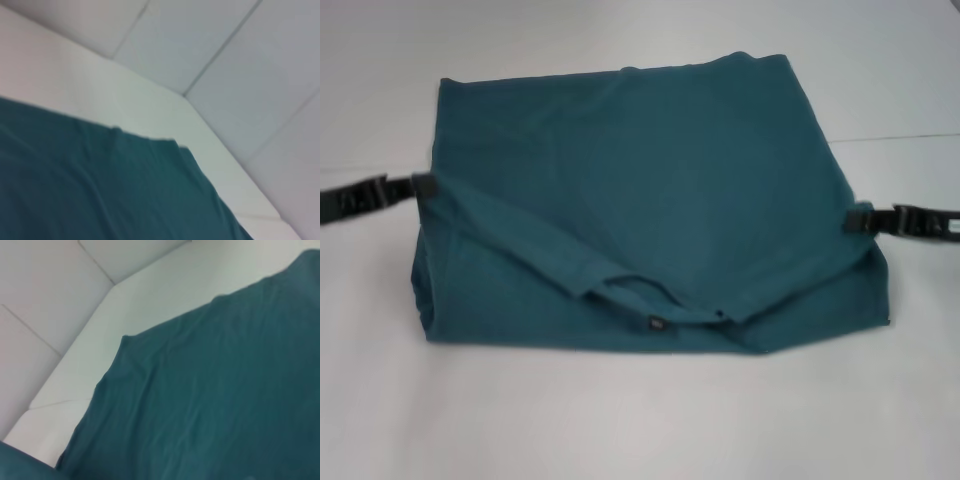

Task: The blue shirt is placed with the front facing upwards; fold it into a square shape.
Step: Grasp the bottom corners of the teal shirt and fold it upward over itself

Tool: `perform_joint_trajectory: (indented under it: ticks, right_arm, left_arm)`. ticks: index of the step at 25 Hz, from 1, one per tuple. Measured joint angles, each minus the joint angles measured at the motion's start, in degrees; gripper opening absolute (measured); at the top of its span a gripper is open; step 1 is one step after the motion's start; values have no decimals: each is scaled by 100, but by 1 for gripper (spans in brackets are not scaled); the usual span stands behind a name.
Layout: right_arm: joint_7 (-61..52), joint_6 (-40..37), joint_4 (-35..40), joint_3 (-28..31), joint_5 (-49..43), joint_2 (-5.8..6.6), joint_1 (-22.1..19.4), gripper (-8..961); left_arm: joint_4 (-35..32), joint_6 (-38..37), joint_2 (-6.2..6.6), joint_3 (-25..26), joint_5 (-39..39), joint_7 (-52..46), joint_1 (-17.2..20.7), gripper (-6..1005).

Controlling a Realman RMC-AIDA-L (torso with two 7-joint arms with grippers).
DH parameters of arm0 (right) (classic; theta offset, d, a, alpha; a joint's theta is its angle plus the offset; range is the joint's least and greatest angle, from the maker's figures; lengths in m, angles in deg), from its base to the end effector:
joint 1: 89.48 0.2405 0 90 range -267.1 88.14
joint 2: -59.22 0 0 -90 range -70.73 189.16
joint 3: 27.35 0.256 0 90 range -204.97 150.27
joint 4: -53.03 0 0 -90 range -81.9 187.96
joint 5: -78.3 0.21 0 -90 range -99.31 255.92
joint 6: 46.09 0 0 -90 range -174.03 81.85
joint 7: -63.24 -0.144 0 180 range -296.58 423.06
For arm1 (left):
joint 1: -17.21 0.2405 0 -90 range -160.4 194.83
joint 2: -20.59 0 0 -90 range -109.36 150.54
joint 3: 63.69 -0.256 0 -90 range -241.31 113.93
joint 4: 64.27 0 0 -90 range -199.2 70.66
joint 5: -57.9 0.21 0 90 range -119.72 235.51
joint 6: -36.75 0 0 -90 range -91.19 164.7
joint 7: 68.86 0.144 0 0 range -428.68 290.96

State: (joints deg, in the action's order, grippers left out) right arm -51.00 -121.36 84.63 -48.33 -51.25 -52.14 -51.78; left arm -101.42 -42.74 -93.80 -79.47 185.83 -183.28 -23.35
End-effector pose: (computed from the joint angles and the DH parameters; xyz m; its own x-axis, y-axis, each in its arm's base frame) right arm 0.3080 0.3890 0.0647 0.3418 -0.7168 -0.6078 -0.9314 -0.3444 -0.1177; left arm -0.2736 0.4018 0.0719 0.3441 0.6451 0.6822 0.9065 -0.4176 -0.0622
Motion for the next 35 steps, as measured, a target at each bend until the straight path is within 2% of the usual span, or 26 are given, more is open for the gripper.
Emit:
perform_joint_trajectory:
  ticks: [5,10,16,21,27,35]
  right_arm:
    - [62,741,-276,-258,-16,-36,321,58]
    - [90,1622,-367,-543,-4,-183,591,58]
    - [138,2262,-375,-664,2,-286,884,63]
    - [114,2602,-420,-811,2,-252,1111,78]
    - [83,2726,-433,-823,2,-196,1193,96]
    - [182,3322,-723,-857,1,-238,1228,120]
  left_arm:
    - [301,699,1,-26,-161,73,-311,18]
    - [603,1341,-12,-37,-298,242,-560,18]
    - [763,1874,-42,-47,-648,395,-694,17]
    - [767,2038,-48,-75,-932,458,-724,17]
    - [786,2243,-49,-84,-987,499,-805,18]
    - [1134,2721,-112,-74,-999,751,-799,18]
